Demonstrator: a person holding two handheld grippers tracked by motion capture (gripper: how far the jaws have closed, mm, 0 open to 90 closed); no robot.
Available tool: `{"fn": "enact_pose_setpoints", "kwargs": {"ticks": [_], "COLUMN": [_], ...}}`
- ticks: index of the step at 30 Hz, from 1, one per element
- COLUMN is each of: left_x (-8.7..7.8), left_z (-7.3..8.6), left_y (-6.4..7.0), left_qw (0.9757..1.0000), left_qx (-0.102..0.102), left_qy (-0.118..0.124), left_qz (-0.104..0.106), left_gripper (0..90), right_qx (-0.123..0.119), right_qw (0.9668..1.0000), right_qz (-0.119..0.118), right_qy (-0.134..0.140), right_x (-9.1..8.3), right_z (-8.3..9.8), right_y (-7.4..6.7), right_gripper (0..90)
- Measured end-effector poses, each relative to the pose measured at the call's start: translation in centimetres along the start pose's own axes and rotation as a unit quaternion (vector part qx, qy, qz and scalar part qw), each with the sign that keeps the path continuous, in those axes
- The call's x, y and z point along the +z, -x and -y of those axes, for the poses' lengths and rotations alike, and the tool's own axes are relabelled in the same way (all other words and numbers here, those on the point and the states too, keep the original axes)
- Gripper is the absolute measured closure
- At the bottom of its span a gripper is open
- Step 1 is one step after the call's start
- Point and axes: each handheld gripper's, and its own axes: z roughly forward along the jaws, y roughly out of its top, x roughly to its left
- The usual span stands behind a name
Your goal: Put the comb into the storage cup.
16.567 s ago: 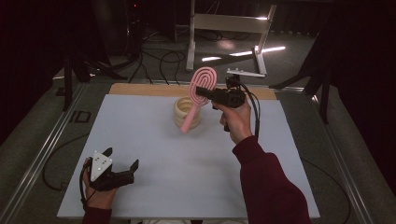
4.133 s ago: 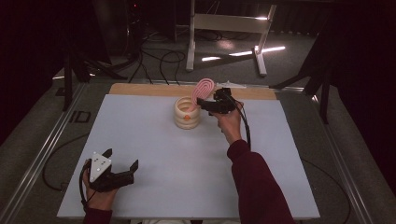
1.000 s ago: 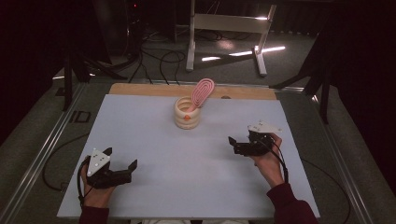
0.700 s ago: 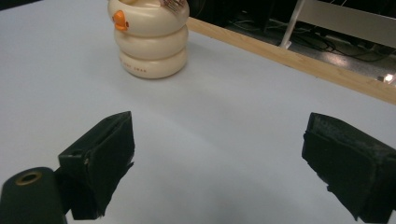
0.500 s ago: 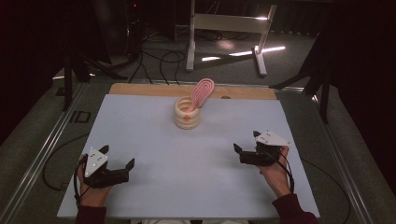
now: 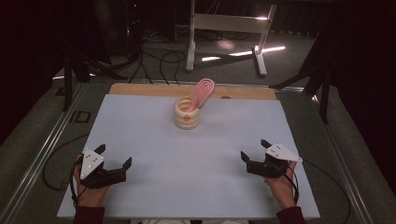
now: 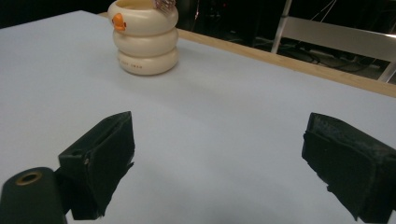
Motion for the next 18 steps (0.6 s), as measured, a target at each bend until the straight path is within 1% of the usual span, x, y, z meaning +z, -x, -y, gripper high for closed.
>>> {"fn": "enact_pose_setpoints", "kwargs": {"ticks": [2, 5, 8, 10, 12, 16, 18], "left_x": [-0.1, -0.1, -0.2, -0.2, -0.2, -0.2, -0.2], "left_z": [0.1, 0.2, 0.4, 0.5, 0.6, 0.7, 0.8], "left_y": [0.0, 0.0, 0.1, 0.1, 0.2, 0.4, 0.5], "left_qw": [1.0, 1.0, 1.0, 1.0, 1.0, 1.0, 1.0], "left_qx": [0.0, 0.0, -0.001, -0.003, -0.003, -0.001, 0.001], "left_qy": [0.001, 0.0, 0.001, 0.002, 0.002, 0.005, 0.005], "left_qz": [-0.001, -0.003, -0.003, -0.002, 0.0, 0.002, 0.003], "left_gripper": [0.1, 0.1, 0.1, 0.2, 0.1, 0.1, 0.1], "right_qx": [0.006, 0.004, 0.009, 0.011, 0.016, 0.006, 0.008], "right_qw": [1.0, 1.0, 0.9999, 0.9998, 0.9996, 0.999, 0.9989], "right_qz": [0.002, 0.005, 0.003, 0.007, 0.01, 0.024, 0.024], "right_qy": [0.002, 0.0, 0.006, 0.017, 0.023, 0.036, 0.039], "right_x": [-0.3, -0.6, -1.0, -1.4, -1.7, -2.3, -2.5], "right_z": [0.4, 0.9, 1.3, 1.5, 1.6, 1.8, 1.9], "right_y": [-0.1, 0.0, 0.1, 0.2, 0.2, 0.2, 0.3], "right_gripper": [9.4, 9.3, 9.4, 9.3, 9.3, 9.3, 9.3]}}
